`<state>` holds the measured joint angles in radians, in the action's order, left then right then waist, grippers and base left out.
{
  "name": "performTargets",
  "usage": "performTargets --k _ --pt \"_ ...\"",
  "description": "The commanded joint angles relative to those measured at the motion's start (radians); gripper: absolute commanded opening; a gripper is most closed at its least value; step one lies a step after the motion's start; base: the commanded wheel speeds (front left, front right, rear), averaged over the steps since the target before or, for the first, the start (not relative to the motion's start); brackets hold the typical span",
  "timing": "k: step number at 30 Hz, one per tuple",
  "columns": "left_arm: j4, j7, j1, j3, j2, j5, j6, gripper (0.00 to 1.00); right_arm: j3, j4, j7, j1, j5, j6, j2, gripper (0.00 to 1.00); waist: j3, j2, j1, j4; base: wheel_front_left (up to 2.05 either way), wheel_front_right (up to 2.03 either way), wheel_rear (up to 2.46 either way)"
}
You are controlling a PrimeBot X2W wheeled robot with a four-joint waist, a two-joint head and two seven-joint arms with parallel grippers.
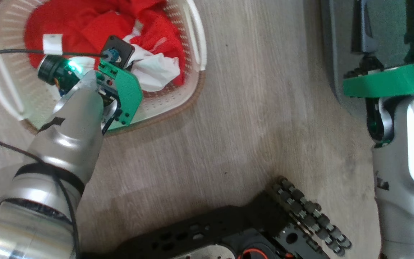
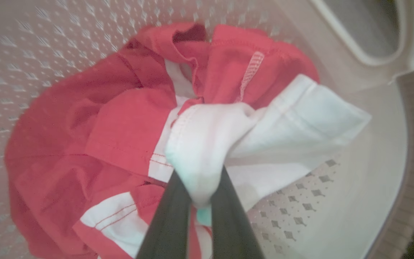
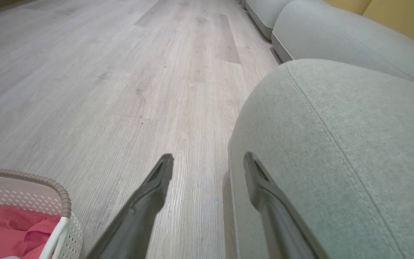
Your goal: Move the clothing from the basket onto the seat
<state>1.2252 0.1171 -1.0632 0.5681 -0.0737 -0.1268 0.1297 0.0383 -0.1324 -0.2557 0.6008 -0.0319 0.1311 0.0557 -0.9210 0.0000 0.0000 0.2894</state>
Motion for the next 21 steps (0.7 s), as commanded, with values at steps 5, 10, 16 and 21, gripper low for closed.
performTargets --k 5,10,16,21 --pt "-0.049 0.115 0.082 -0.069 0.004 -0.102 0.001 0.0 0.025 0.005 -0.006 -0.1 0.031 0.0 0.015 1.0 0.174 0.0 0.0 -0.118 0.0 0.0 0.0" --pt "-0.102 0.14 0.181 -0.12 0.006 -0.182 0.001 0.0 0.046 -0.019 -0.006 -0.165 0.039 0.0 0.036 1.0 0.326 0.0 0.0 -0.183 0.0 0.0 0.0" --pt "-0.287 0.144 0.366 -0.196 -0.031 -0.234 -0.01 0.0 0.081 -0.056 -0.006 -0.28 0.047 0.0 0.053 1.0 0.553 0.0 0.0 -0.257 0.0 0.0 0.0" --pt "-0.458 0.144 0.528 -0.254 -0.046 -0.253 -0.034 0.0 0.087 -0.078 -0.006 -0.355 0.049 0.0 0.055 1.0 0.701 0.0 0.0 -0.282 0.0 0.0 0.0"
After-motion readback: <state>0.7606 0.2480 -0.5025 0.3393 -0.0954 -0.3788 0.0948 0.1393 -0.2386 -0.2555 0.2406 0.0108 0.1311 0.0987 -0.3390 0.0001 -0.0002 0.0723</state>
